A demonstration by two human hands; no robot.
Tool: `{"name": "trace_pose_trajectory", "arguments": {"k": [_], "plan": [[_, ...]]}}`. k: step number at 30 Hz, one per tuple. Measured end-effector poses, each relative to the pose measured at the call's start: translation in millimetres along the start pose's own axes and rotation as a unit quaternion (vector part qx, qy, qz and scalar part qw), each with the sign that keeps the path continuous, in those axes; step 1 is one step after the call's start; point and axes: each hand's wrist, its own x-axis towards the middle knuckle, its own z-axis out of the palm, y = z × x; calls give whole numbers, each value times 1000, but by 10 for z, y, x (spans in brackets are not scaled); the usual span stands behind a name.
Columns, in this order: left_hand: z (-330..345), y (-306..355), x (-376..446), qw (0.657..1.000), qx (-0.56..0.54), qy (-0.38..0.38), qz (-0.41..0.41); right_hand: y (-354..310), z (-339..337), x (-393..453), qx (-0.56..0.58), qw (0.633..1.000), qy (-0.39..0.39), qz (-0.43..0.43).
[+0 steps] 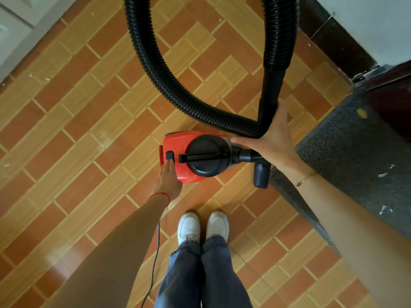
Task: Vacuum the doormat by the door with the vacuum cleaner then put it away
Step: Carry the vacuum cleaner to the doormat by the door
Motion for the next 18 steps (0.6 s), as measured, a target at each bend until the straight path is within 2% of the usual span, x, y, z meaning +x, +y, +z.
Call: {"name": "trace_pose_trajectory", "arguments": {"k": [3, 6, 10, 18], "plan": [[48, 0, 89, 1000, 4, 2, 29, 1, 30, -1, 10, 1000, -14, -6], [90, 14, 140, 1000, -20, -4, 23, 4, 85, -9, 34, 999, -23, 0], [98, 4, 95, 998, -65, 8, 26, -4, 149, -2, 51, 999, -10, 7], [27, -62, 46, 996, -86, -30, 22, -18, 220, 24, 43, 999, 6, 2]]}}
